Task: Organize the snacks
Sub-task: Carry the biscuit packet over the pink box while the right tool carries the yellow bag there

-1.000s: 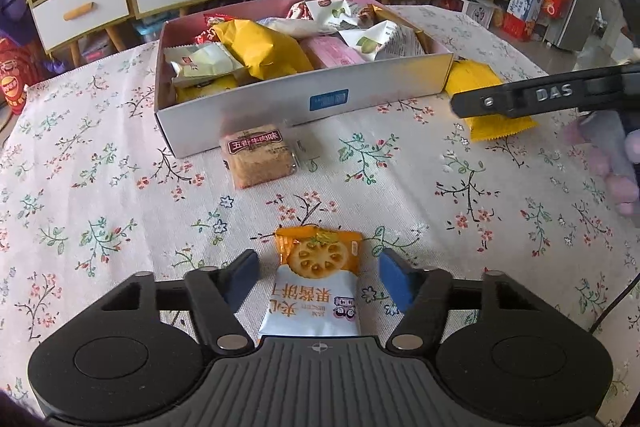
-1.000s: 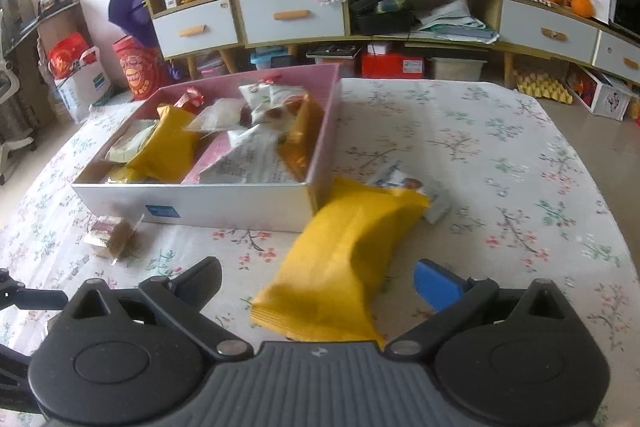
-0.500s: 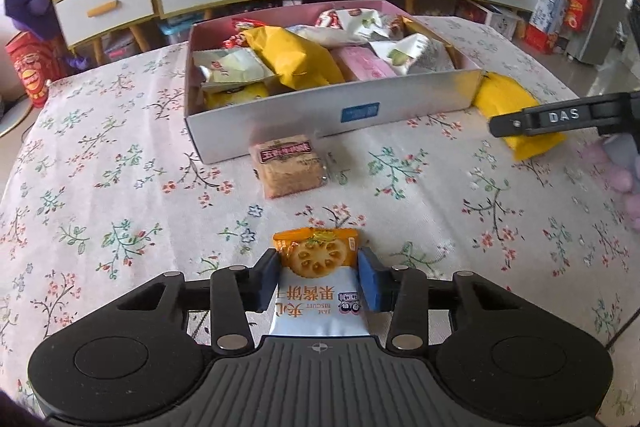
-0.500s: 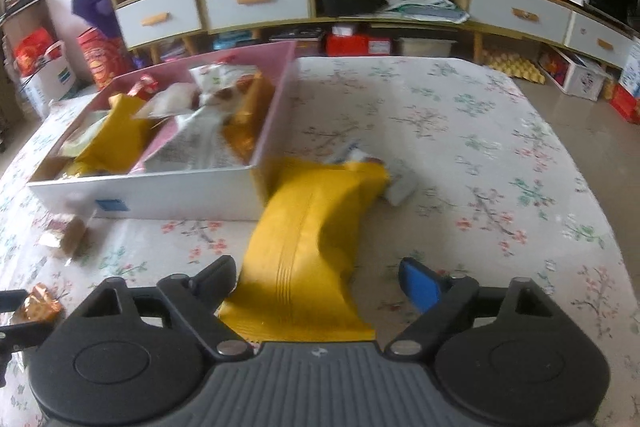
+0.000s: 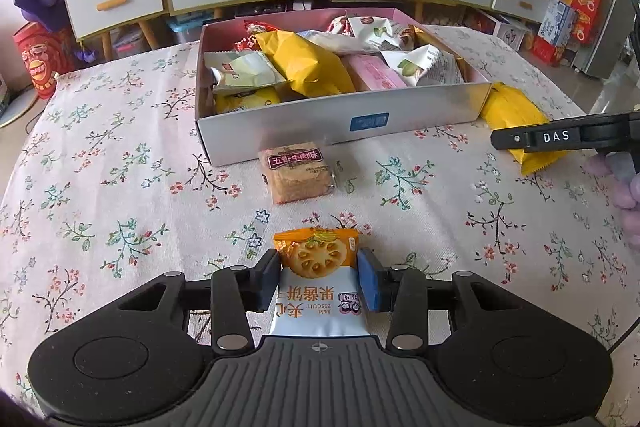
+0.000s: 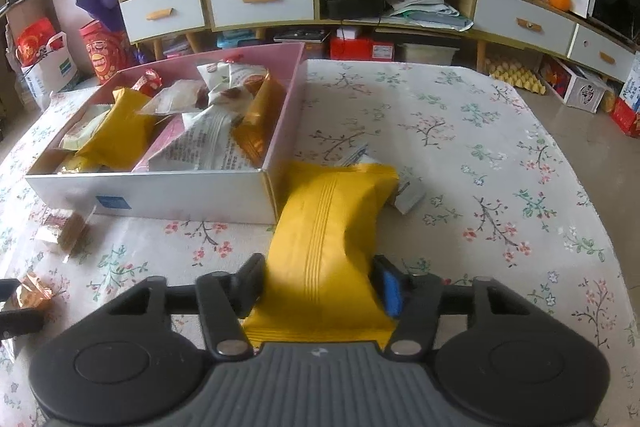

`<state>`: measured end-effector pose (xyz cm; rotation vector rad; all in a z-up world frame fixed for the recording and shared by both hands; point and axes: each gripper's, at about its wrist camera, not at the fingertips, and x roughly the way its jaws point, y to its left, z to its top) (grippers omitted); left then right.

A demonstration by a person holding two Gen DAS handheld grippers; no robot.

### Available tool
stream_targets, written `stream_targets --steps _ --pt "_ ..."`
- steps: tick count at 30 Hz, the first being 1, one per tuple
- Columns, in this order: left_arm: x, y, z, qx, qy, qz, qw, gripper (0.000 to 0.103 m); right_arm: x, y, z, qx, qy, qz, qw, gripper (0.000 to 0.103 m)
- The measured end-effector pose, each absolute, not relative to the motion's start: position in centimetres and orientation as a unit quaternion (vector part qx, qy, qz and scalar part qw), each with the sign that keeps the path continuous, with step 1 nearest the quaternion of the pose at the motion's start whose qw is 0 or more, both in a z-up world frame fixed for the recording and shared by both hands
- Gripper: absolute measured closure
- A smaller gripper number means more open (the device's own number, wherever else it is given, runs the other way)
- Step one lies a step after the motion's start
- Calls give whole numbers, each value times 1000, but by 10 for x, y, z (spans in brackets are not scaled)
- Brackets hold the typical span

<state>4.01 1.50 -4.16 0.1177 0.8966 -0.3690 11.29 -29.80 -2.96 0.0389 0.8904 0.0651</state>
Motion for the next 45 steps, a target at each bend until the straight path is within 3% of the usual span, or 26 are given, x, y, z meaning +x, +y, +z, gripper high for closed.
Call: stream_targets --steps 7,45 --pt "43 19 -39 45 430 -174 885 66 117 -307 -24 45 439 9 897 75" --pt "86 12 17 -15 345 -147 927 67 144 -266 46 144 368 80 915 75"
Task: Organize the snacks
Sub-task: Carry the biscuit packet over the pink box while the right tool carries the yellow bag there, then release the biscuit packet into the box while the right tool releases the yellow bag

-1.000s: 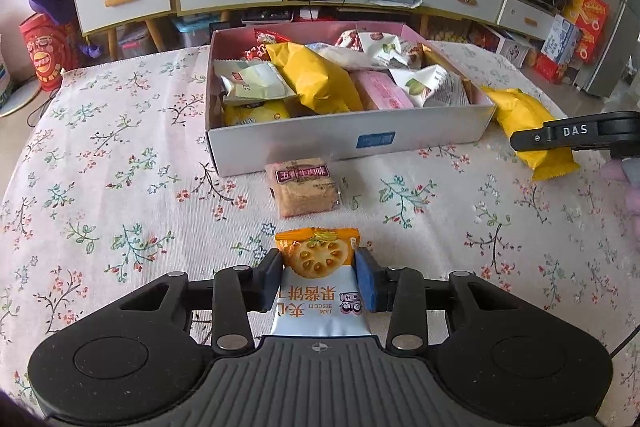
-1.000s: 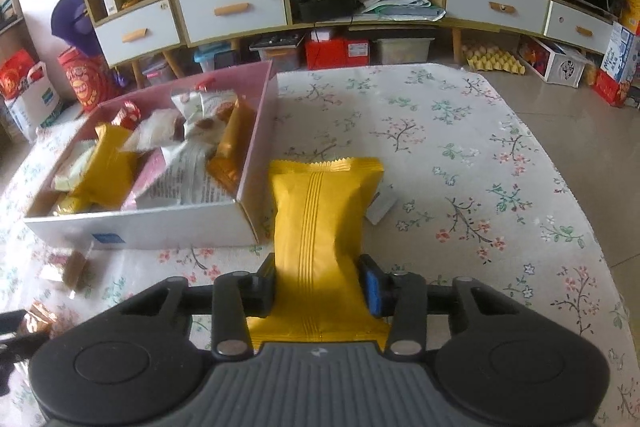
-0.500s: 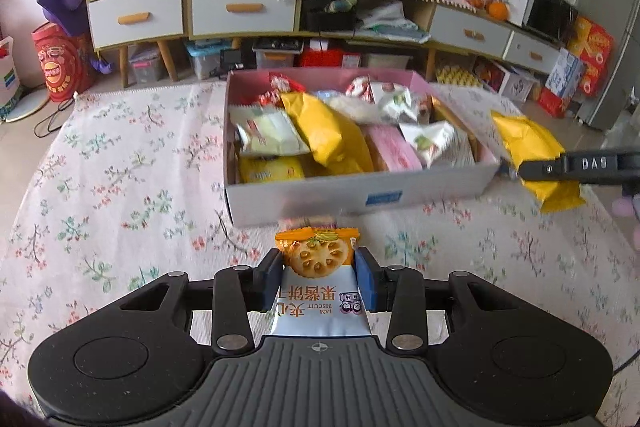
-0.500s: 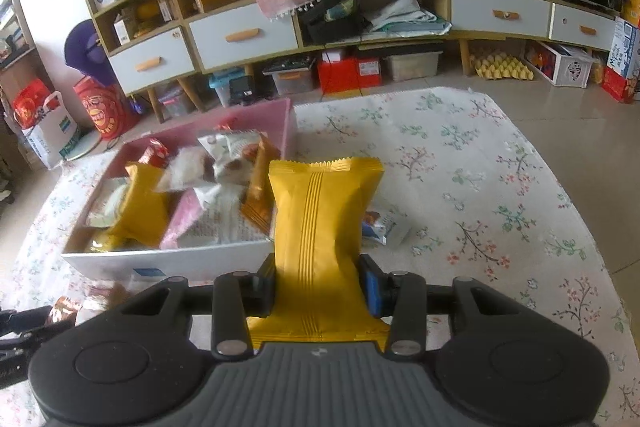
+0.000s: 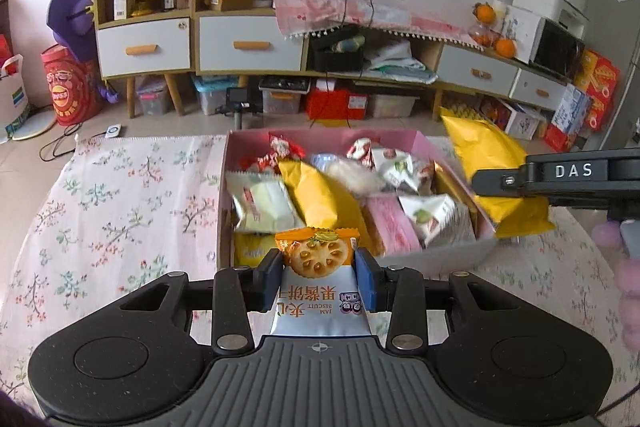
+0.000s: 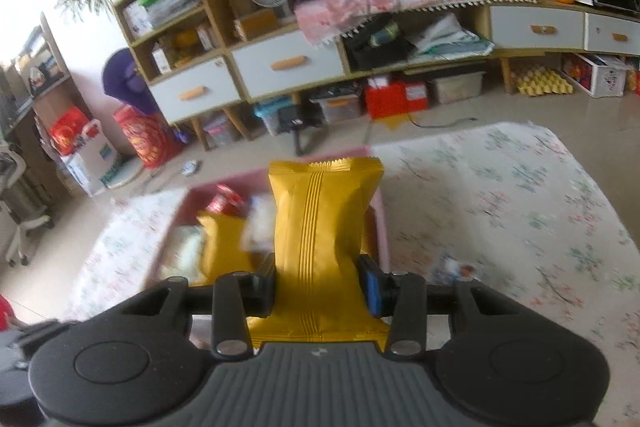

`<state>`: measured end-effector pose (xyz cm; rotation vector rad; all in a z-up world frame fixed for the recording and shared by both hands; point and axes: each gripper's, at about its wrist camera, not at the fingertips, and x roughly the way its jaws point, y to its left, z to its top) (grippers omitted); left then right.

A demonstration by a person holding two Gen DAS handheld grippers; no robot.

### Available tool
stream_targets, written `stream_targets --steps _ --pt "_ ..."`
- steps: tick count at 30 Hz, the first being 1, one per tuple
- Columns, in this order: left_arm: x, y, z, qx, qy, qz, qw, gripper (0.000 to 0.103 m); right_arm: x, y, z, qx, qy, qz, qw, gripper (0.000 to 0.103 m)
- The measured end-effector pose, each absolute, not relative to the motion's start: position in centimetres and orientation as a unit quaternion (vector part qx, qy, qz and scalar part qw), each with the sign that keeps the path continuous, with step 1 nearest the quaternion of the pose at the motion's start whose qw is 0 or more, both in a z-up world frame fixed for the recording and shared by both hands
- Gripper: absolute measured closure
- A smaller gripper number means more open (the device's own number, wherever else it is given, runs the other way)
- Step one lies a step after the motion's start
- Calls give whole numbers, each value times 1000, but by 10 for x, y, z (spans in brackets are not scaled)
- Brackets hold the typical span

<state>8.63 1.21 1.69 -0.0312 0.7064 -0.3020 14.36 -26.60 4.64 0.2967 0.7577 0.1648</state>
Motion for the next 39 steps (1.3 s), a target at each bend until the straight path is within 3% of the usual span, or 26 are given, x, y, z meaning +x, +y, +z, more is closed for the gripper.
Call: stream_targets --steps 34,37,39 --pt "161 -4 -18 -32 313 -107 943 66 186 -249 11 168 369 137 904 75" --pt "161 -3 -19 -29 307 -111 945 63 186 -252 12 174 366 140 904 69" --pt "161 -4 -19 -28 312 -116 943 57 186 -255 13 184 367 140 901 55"
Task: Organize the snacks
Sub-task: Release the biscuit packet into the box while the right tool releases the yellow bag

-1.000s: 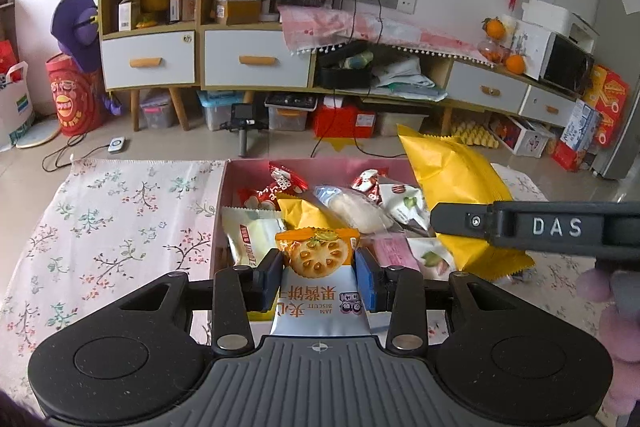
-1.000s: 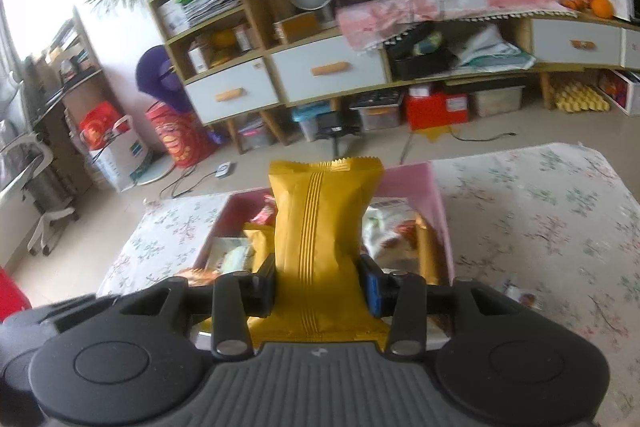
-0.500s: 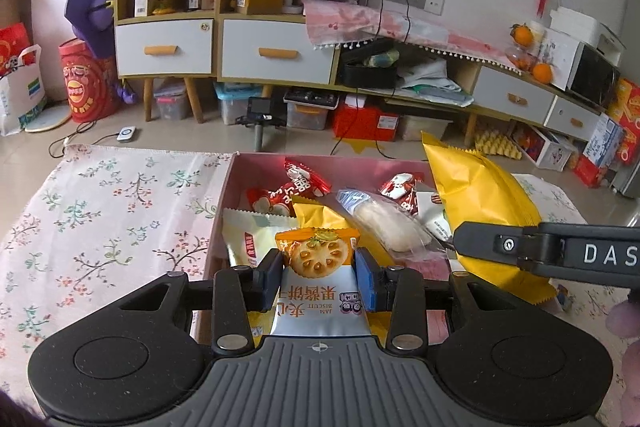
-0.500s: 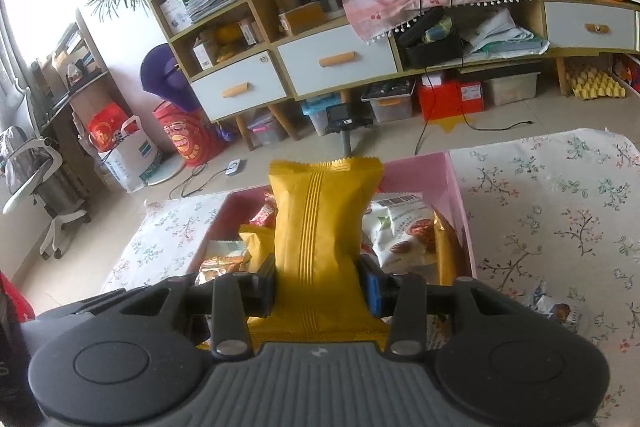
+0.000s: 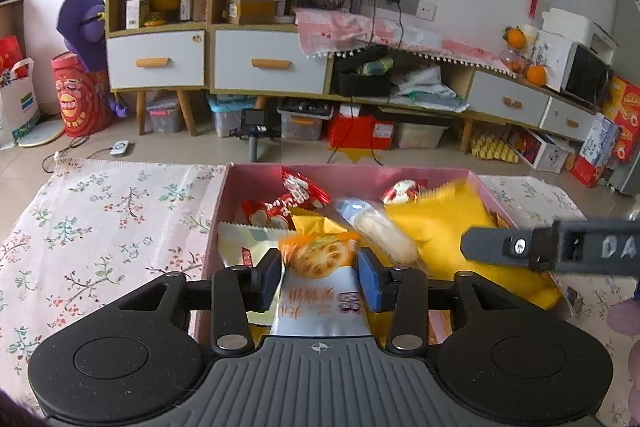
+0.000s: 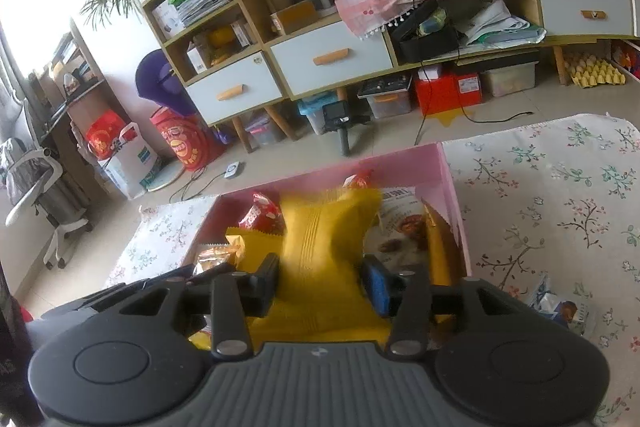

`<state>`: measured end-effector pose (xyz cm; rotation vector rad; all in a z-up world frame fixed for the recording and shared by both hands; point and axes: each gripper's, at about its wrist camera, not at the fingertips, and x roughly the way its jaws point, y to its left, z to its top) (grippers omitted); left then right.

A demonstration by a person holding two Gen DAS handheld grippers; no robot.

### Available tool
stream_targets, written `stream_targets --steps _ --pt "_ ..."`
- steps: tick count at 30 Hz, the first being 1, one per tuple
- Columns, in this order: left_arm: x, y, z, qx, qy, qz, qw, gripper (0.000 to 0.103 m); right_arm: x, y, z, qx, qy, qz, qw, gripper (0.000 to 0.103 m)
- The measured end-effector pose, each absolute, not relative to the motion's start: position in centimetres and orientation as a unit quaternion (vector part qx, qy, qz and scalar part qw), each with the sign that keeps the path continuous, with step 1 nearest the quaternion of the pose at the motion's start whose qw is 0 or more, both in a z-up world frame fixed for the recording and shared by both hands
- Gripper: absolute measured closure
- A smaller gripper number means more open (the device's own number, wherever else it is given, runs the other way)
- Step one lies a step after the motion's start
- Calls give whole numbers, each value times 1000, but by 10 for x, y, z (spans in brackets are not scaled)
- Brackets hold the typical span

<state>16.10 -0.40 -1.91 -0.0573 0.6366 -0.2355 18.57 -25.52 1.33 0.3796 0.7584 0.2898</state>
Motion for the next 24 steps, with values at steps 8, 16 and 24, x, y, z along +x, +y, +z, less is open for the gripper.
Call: stream_targets --steps 8,16,24 --pt "148 -6 -11 -16 316 -127 940 24 181 -265 25 198 355 128 905 34" --pt "128 -3 0 10 332 -112 937 14 162 -271 36 165 348 128 914 18" --pt "109 12 10 11 350 -83 933 7 138 -283 53 145 323 147 924 11"
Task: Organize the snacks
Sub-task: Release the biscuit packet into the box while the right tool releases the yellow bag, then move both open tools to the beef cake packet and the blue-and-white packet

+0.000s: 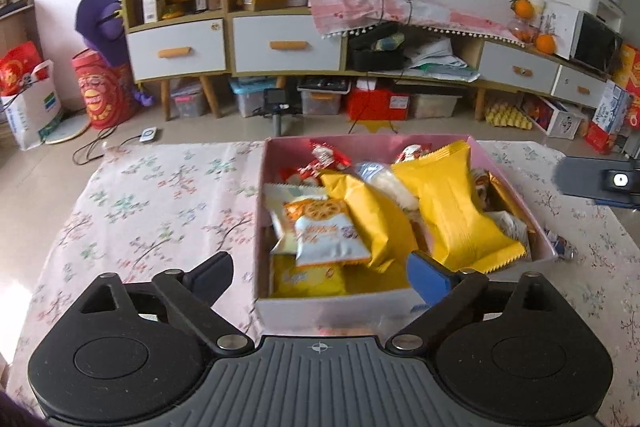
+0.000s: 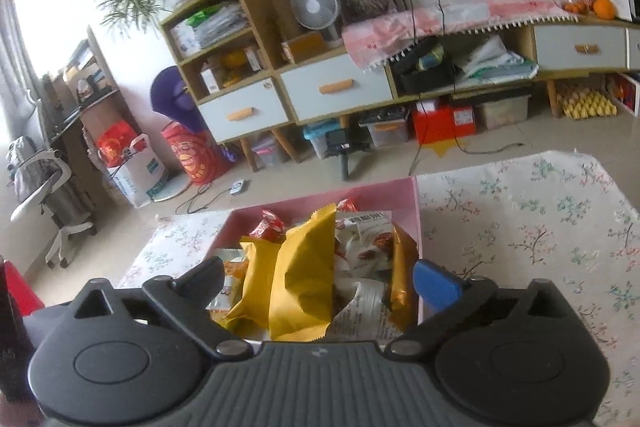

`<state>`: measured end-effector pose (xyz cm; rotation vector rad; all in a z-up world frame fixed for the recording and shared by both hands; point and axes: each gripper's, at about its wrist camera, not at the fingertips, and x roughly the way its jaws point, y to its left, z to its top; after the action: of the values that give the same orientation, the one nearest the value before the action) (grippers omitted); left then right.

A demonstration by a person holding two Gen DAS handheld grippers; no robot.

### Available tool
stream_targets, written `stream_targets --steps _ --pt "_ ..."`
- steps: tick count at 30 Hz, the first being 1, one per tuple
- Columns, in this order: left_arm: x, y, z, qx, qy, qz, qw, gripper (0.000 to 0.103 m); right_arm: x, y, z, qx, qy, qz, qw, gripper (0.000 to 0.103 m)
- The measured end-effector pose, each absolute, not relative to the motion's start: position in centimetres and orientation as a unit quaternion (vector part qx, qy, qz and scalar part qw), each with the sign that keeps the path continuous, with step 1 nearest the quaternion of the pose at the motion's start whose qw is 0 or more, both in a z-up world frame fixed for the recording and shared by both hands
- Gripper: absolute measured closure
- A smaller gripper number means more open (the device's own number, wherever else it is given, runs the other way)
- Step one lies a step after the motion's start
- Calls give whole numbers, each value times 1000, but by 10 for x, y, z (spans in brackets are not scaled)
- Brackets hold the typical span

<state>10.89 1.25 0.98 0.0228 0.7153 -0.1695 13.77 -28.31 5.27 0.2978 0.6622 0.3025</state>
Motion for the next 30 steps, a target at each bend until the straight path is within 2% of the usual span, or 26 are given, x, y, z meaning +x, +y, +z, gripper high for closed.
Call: stream_targets --steps 12,20,30 --pt "80 40 -7 6 358 -56 932 5 107 -306 43 85 323 139 932 11" --pt "74 41 -27 -12 377 -65 924 4 100 -323 25 108 338 96 930 11" --pt "70 31 -39 -29 378 -76 922 4 94 -338 3 39 356 72 931 11"
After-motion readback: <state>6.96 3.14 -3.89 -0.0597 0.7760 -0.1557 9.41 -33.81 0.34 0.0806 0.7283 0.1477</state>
